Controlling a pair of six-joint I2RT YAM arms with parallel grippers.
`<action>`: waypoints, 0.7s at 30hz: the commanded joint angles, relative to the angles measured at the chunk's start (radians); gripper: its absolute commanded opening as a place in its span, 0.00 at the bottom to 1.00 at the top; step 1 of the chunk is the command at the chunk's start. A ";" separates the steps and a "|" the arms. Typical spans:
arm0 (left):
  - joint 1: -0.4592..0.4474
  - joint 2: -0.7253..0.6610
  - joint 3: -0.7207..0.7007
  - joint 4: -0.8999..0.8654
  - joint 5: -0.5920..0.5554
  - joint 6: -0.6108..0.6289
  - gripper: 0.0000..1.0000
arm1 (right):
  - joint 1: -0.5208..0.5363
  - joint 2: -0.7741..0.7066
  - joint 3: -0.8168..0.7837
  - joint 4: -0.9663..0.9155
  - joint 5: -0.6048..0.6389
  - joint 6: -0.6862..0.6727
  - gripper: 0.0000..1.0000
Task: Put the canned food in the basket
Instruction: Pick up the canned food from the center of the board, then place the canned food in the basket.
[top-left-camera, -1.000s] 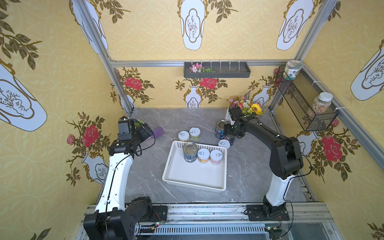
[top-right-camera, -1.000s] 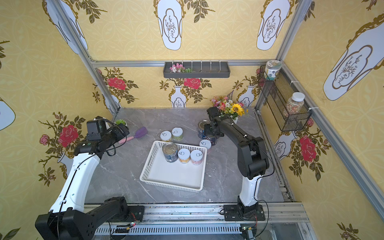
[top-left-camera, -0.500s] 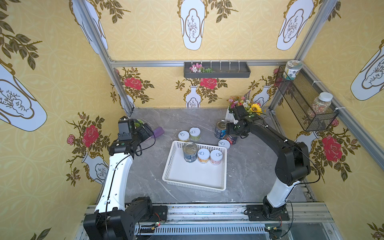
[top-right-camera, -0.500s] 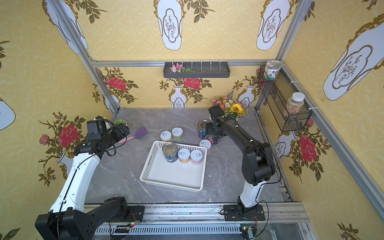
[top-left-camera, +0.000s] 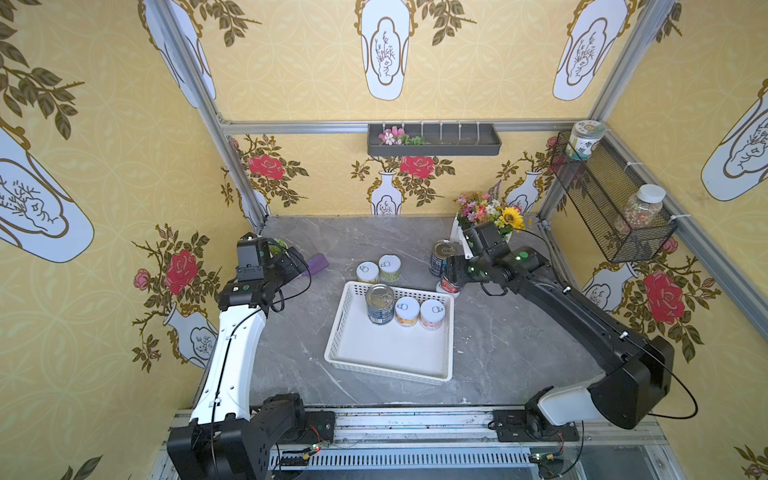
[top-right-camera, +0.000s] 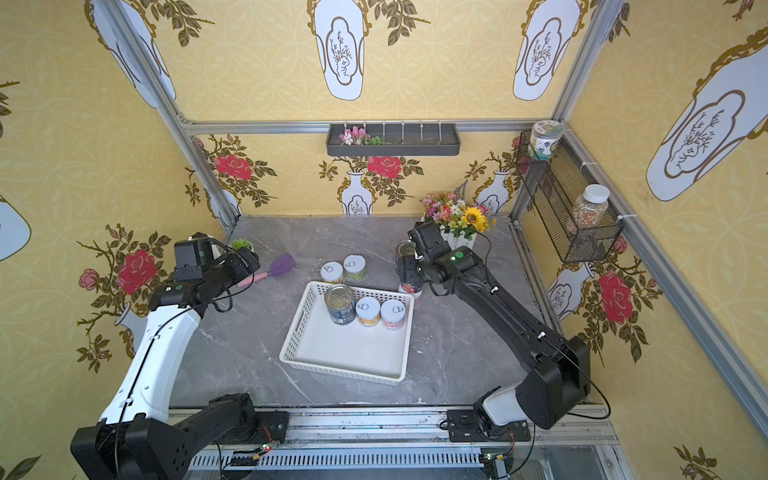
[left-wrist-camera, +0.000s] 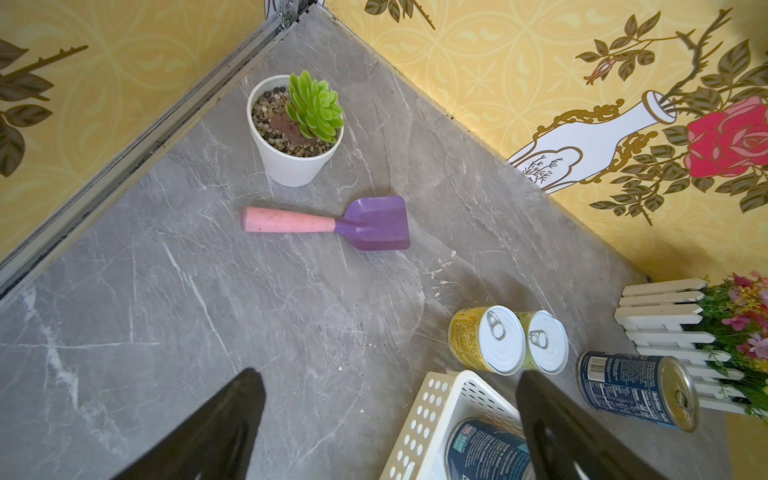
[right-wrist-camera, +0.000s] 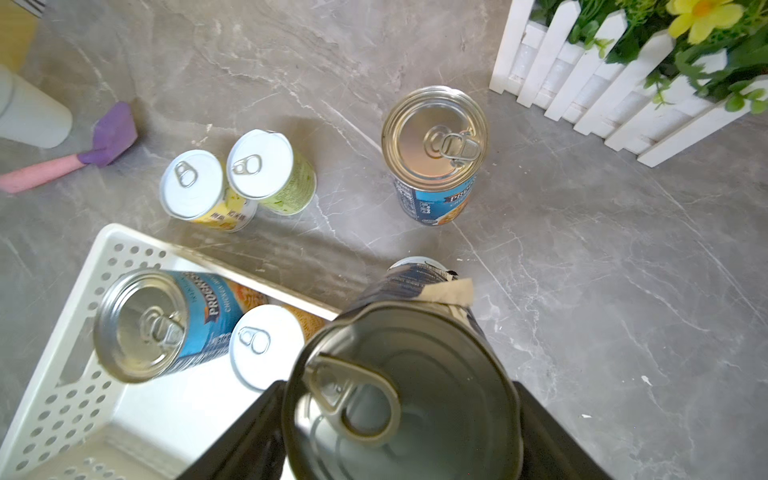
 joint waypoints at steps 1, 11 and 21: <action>0.001 0.000 -0.007 0.027 0.024 0.014 1.00 | 0.036 -0.062 -0.018 0.117 -0.029 0.026 0.76; 0.001 0.004 -0.011 0.028 0.004 0.020 1.00 | 0.241 0.065 0.194 0.067 0.026 0.042 0.74; 0.001 -0.007 -0.015 0.030 -0.023 0.022 1.00 | 0.469 0.239 0.504 -0.069 0.163 0.052 0.73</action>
